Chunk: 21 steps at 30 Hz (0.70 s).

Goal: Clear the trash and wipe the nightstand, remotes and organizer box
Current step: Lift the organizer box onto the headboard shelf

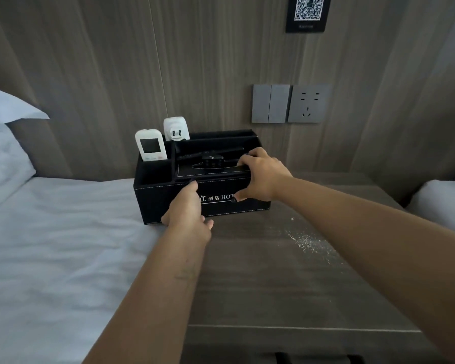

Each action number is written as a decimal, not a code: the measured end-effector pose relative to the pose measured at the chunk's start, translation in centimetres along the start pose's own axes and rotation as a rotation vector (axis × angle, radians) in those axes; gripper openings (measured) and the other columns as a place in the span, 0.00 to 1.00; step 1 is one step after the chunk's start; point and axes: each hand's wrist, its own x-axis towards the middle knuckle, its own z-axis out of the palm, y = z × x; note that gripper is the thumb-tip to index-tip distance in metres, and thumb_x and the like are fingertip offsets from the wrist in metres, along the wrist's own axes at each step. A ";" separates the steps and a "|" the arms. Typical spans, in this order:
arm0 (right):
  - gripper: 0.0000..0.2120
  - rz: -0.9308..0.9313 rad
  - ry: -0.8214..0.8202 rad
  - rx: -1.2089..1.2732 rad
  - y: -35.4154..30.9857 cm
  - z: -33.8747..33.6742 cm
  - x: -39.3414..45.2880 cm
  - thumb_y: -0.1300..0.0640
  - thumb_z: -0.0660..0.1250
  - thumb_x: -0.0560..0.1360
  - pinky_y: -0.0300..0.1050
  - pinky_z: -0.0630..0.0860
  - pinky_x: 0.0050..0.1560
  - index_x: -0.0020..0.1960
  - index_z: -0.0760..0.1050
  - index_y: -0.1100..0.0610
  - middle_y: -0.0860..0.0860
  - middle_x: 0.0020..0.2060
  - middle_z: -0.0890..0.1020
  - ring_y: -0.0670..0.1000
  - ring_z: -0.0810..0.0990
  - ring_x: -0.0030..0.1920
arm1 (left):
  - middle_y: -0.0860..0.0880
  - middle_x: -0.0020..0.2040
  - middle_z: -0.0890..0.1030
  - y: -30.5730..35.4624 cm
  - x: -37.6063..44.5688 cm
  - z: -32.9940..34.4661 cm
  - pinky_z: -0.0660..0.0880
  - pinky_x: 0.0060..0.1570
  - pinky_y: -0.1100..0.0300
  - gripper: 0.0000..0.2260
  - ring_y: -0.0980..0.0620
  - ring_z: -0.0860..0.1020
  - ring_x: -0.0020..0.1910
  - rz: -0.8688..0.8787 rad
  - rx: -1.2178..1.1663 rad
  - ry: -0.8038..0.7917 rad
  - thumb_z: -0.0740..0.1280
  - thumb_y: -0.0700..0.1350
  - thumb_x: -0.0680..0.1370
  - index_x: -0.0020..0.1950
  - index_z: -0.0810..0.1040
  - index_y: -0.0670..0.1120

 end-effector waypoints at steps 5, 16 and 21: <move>0.35 0.018 -0.009 -0.044 0.1 -0.7 -2.0 0.40 0.77 0.63 0.54 0.76 0.57 0.65 0.68 0.47 0.49 0.67 0.64 0.59 0.72 0.61 | 0.46 0.70 0.67 -0.5 -1.3 -0.3 0.74 0.51 0.49 0.22 0.44 0.71 0.55 -0.007 -0.058 0.008 0.65 0.58 0.78 0.67 0.69 0.48; 0.37 0.076 0.025 -0.046 1.3 -4.6 -6.8 0.38 0.77 0.62 0.53 0.77 0.57 0.66 0.69 0.48 0.50 0.67 0.66 0.58 0.74 0.60 | 0.50 0.60 0.75 -1.6 -6.0 -1.5 0.71 0.64 0.49 0.23 0.48 0.72 0.60 -0.055 -0.227 -0.236 0.75 0.63 0.66 0.53 0.77 0.50; 0.37 0.074 0.035 -0.025 1.0 -7.8 -9.2 0.38 0.77 0.61 0.53 0.76 0.57 0.65 0.70 0.48 0.51 0.64 0.68 0.57 0.76 0.58 | 0.45 0.56 0.84 0.1 -8.8 -0.8 0.74 0.55 0.32 0.26 0.40 0.81 0.55 -0.004 -0.239 -0.465 0.75 0.62 0.66 0.59 0.80 0.49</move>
